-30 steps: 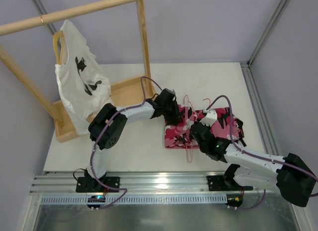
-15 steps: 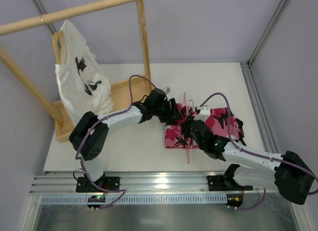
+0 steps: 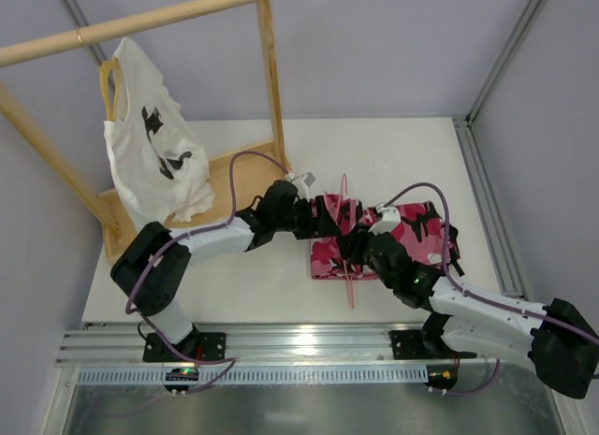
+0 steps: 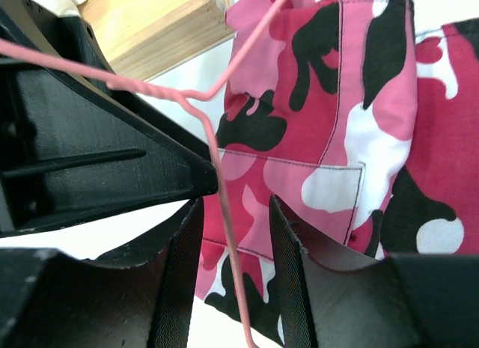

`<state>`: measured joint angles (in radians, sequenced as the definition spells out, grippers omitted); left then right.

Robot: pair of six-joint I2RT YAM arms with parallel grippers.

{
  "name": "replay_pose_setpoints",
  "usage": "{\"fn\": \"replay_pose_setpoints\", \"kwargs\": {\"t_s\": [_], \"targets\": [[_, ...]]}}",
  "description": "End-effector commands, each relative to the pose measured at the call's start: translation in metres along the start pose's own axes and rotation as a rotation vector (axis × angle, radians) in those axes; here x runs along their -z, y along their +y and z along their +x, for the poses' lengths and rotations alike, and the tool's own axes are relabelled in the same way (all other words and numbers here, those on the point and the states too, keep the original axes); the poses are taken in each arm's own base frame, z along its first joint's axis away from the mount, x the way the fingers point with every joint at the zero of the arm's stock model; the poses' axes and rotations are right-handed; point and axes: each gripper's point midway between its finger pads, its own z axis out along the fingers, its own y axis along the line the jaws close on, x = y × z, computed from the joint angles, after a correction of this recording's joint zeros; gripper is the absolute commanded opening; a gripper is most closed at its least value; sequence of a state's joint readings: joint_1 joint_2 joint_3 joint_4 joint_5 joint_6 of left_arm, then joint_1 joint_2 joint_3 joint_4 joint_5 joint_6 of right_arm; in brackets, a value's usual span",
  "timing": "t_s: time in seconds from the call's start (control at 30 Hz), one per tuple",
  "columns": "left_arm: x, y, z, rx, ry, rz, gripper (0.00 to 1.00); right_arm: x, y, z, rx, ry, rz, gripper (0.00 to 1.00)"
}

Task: Place the trousers on the hanger
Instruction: Place trousers on hanger

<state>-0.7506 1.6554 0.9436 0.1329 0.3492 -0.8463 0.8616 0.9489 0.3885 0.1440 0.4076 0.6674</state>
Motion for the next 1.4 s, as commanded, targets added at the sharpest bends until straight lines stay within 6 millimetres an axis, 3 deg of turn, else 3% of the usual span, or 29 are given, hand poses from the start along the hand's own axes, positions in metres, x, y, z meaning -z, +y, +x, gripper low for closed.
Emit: {"fn": "replay_pose_setpoints", "kwargs": {"t_s": [0.0, 0.13, 0.3, 0.4, 0.47, 0.7, 0.73, 0.87, 1.07, 1.23, 1.37], "targets": [[0.009, -0.045, -0.015, -0.108, -0.053, 0.162, 0.66, 0.002, 0.01, -0.008, -0.08, -0.046, -0.052, 0.44], [0.008, -0.051, -0.018, -0.111, -0.068, 0.182, 0.66, 0.01, -0.002, -0.007, -0.104, -0.059, -0.02, 0.45], [0.001, -0.043, -0.016, -0.099, -0.055, 0.148, 0.66, 0.019, -0.017, -0.025, -0.123, -0.108, 0.08, 0.46], [-0.001, -0.042, -0.016, -0.091, -0.052, 0.13, 0.65, 0.02, -0.031, -0.024, -0.098, -0.076, 0.158, 0.55], [-0.001, -0.042, -0.018, -0.099, -0.065, 0.113, 0.64, 0.016, -0.044, -0.021, -0.099, -0.049, 0.204, 0.62], [-0.008, -0.029, -0.022, -0.104, -0.085, -0.022, 0.64, 0.0, -0.064, 0.001, -0.13, 0.038, 0.196, 0.7], [-0.01, -0.03, -0.021, -0.106, -0.085, -0.027, 0.64, -0.005, -0.055, 0.0, -0.138, 0.039, 0.145, 0.7], [-0.018, -0.017, -0.019, -0.087, -0.072, -0.109, 0.6, -0.016, -0.054, 0.012, -0.13, 0.081, 0.109, 0.71], [-0.022, -0.015, -0.017, -0.068, -0.102, -0.131, 0.61, -0.028, -0.051, 0.027, -0.187, 0.113, 0.088, 0.64], [-0.023, -0.018, -0.017, -0.09, -0.15, -0.123, 0.61, -0.03, -0.047, 0.025, -0.267, 0.099, 0.092, 0.45], [-0.025, -0.017, -0.019, -0.093, -0.166, -0.13, 0.58, -0.03, -0.044, 0.023, -0.282, 0.096, 0.084, 0.4]]}}
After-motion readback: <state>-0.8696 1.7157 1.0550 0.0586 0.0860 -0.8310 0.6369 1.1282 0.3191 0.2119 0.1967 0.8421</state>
